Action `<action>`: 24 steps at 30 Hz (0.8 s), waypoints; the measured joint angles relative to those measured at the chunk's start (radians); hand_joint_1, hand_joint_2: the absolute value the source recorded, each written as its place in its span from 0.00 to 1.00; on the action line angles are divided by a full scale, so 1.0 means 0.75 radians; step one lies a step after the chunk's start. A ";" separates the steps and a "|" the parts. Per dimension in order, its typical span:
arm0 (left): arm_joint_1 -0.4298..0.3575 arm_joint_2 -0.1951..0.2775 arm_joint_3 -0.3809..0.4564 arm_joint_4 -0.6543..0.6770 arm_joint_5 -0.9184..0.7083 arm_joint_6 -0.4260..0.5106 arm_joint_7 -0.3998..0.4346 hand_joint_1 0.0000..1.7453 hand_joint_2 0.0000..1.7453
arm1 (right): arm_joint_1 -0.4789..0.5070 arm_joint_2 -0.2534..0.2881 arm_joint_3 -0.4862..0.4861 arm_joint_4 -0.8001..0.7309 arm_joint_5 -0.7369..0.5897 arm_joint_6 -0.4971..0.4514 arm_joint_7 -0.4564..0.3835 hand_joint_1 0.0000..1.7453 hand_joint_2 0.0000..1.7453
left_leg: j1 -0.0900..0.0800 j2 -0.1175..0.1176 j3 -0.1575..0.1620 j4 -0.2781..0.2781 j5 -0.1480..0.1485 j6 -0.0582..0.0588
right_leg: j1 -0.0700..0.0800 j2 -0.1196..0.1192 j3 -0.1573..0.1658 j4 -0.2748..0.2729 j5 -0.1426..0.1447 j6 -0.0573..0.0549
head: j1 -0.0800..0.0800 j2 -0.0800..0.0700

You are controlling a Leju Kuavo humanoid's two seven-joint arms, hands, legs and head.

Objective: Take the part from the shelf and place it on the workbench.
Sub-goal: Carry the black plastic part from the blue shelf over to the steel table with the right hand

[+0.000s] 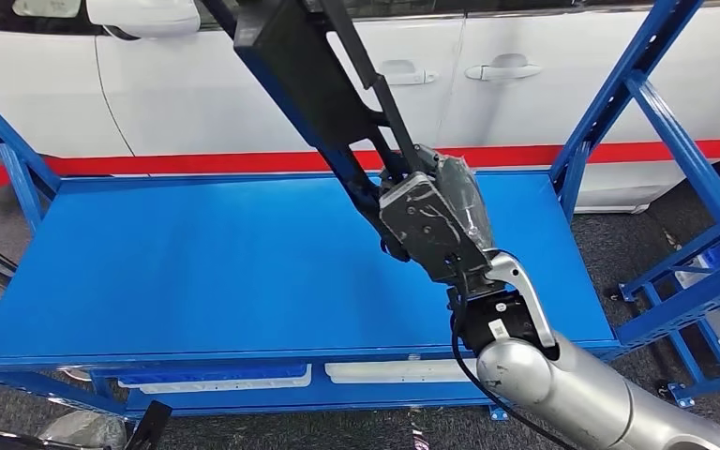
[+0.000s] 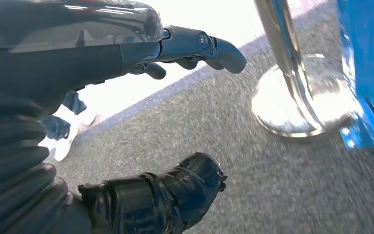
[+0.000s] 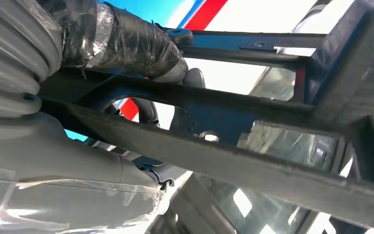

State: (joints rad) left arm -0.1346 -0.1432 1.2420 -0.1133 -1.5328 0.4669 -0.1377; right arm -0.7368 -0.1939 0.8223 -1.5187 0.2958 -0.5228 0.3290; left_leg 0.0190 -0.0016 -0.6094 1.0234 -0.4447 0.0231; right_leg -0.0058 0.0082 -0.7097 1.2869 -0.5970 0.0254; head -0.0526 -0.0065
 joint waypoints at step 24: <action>-0.017 -0.009 0.056 0.003 0.000 0.033 0.045 0.00 1.00 | 0.078 -0.066 -0.142 -0.272 -0.226 -0.145 -0.096 1.00 1.00 | -0.021 -0.005 0.117 -0.009 -0.105 -0.022 | 0.004 -0.010 0.049 -0.336 0.295 -0.035 | -0.007 0.000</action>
State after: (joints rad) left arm -0.1477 -0.1502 1.2838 -0.1114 -1.5329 0.4916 -0.1039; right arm -0.6786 -0.2433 0.7156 -1.7230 0.1265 -0.6313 0.2568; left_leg 0.0033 -0.0056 -0.5216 1.0164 -0.5237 0.0064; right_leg -0.0028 0.0007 -0.6730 1.0348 -0.3755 -0.0011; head -0.0576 -0.0064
